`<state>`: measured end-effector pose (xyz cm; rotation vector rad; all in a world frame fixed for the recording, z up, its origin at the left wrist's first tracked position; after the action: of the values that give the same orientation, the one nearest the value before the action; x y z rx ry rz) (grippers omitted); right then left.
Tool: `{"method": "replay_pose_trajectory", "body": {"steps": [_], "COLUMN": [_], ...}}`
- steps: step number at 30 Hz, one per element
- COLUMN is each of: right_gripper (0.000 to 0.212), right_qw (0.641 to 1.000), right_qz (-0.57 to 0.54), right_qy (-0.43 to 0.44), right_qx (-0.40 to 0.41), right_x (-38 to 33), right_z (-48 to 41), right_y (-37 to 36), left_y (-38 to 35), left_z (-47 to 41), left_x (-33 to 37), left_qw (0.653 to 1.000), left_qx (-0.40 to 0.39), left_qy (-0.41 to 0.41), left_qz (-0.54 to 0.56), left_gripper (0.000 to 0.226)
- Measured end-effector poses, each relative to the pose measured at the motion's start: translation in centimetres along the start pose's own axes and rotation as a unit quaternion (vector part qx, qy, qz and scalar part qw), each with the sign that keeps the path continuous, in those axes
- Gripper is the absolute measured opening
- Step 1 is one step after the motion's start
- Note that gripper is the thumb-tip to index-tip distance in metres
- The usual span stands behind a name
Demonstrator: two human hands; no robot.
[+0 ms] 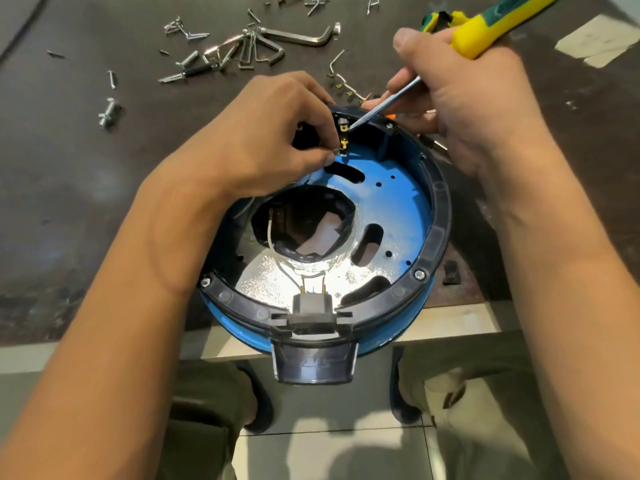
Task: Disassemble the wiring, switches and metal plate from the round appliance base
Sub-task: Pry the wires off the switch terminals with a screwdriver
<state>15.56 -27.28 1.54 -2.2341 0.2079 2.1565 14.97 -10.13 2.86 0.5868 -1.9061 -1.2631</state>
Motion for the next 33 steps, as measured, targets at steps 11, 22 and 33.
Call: {"method": "replay_pose_trajectory", "body": {"steps": [11,22,33], "right_gripper": [0.036,0.037,0.034], "right_qw": [0.999,0.997,0.994], "right_qz": [0.032,0.071,0.092], "right_qy": [-0.020,-0.036,-0.052], "right_qx": [0.000,-0.009,-0.016], "right_x": [-0.9,-0.4,-0.1], "right_z": [-0.3,-1.2,-1.6], "right_y": [-0.4,-0.9,-1.2], "left_y": [0.1,0.3,0.3], "left_z": [0.0,0.0,0.1], "left_x": [-0.1,-0.1,-0.1], "left_qw": [1.000,1.000,1.000], "left_qx": [0.016,0.013,0.000], "left_qy": [-0.009,0.005,0.017], "left_qz": [0.006,0.007,0.005], "left_gripper": [0.014,0.017,0.017]}}
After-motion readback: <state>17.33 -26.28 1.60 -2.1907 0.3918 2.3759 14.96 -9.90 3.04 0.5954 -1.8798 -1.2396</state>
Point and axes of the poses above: each hand's wrist, its own z-axis away from the middle knuckle, its own y-axis out of the back of the hand, x = y × z, the point moved 7 cm from there along -z, towards the middle knuckle
